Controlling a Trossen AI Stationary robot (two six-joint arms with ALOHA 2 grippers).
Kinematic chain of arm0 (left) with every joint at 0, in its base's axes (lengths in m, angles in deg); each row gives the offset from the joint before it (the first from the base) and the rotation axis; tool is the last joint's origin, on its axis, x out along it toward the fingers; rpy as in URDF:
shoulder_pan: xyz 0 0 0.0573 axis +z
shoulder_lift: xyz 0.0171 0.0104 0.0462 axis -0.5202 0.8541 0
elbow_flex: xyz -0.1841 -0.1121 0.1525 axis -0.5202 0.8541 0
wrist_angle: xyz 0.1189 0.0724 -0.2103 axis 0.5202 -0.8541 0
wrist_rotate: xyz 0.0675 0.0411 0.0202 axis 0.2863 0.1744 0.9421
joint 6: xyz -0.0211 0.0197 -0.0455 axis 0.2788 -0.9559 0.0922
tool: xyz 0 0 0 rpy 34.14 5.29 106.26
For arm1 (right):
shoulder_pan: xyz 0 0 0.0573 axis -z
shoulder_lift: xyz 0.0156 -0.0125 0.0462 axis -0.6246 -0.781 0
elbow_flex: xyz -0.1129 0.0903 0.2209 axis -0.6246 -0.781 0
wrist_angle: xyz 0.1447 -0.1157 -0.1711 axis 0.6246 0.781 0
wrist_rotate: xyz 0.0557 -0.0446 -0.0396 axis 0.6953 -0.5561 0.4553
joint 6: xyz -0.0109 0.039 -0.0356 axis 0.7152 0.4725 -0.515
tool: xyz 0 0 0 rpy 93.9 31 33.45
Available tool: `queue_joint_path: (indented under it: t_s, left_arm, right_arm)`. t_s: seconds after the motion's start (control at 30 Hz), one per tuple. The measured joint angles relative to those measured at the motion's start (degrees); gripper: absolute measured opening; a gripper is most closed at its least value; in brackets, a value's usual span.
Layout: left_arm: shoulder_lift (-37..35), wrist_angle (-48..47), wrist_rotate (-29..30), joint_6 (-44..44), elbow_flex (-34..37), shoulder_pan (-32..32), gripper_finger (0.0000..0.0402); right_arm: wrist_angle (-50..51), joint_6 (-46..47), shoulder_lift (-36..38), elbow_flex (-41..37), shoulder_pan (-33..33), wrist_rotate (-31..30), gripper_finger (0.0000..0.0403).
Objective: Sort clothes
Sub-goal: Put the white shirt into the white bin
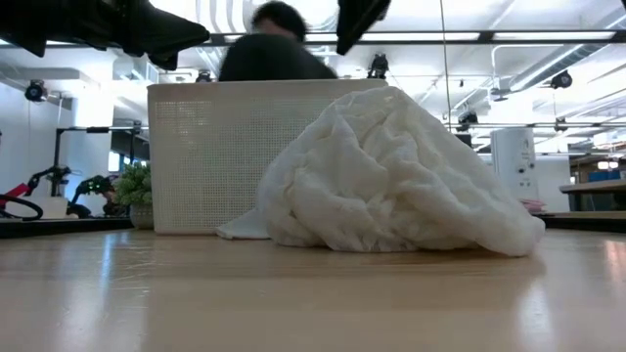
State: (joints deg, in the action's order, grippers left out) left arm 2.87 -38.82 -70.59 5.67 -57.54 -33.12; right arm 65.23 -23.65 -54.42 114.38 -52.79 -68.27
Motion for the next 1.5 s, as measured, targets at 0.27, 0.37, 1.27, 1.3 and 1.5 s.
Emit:
queue_joint_path:
  t_s: [0.27, 0.37, 1.27, 1.3, 1.5]
  left_arm:
    - [0.00, 0.01, 0.00, 0.02, 0.00, 0.00, 0.0036]
    - [0.01, 0.02, 0.00, 0.05, 0.00, 0.00, 0.0036]
    - [0.00, 0.08, 0.00, 0.22, 0.00, 0.02, 0.0036]
    - [0.02, 0.08, 0.00, 0.22, 0.00, 0.00, 0.0036]
    - [0.01, 0.06, 0.00, 0.15, 0.00, 0.00, 0.0036]
  right_arm:
    - [-5.38, 6.58, 0.10, -8.81, -5.06, -1.35, 0.0241]
    - [-7.17, 7.96, 0.10, -12.51, -6.14, -4.32, 0.0253]
    - [-18.59, 7.18, -0.33, -19.93, -4.11, -8.70, 0.0022]
    - [-17.60, 7.17, -0.33, -18.71, -4.16, -8.76, 0.0021]
    - [-8.28, 6.14, -0.25, -7.76, -5.91, -14.70, 0.0007]
